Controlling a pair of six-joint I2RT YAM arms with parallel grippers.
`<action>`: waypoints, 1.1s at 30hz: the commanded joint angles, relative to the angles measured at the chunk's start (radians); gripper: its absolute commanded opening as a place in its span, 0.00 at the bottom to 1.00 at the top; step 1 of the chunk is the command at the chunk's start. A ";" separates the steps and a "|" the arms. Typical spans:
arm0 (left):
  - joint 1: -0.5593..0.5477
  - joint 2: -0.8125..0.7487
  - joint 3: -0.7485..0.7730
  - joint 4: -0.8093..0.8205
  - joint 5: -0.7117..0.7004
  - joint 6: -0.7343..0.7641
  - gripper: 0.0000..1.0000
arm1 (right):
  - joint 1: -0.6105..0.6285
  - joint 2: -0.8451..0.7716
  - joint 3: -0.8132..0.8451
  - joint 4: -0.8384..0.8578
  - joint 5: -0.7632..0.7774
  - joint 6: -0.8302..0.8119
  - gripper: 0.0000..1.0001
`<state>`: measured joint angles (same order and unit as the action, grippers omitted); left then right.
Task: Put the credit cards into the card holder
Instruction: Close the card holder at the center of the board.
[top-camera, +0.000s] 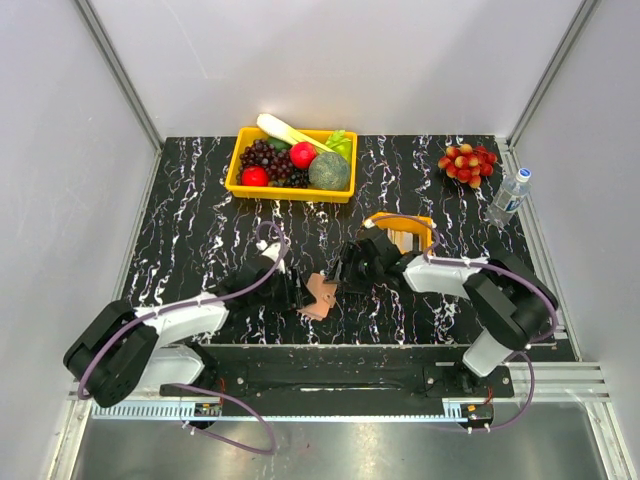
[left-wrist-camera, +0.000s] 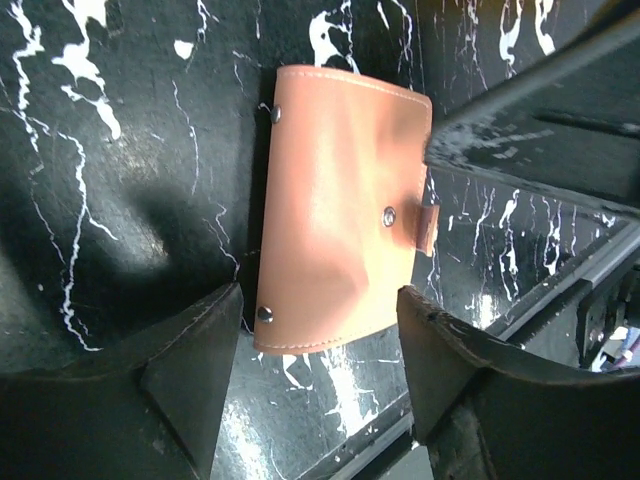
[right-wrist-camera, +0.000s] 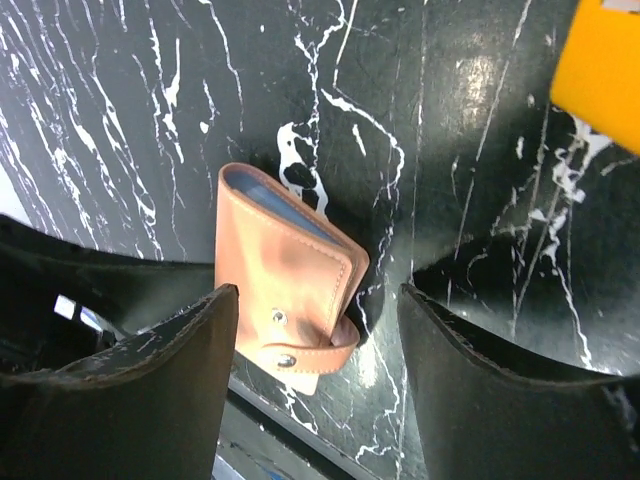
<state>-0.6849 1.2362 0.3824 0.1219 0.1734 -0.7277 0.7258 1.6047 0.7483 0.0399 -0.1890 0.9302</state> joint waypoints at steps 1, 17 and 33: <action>0.002 -0.033 -0.068 0.082 0.064 -0.045 0.65 | 0.003 0.066 0.068 0.086 -0.070 0.030 0.69; -0.036 -0.060 -0.137 0.202 0.083 -0.162 0.50 | 0.004 0.176 0.244 -0.014 -0.152 -0.092 0.64; -0.019 -0.046 0.090 -0.165 -0.161 -0.027 0.65 | 0.102 -0.025 0.378 -0.518 0.397 -0.317 0.61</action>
<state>-0.7120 1.1202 0.3950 -0.0299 0.0597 -0.7982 0.7479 1.5879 1.0832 -0.3359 0.0517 0.6380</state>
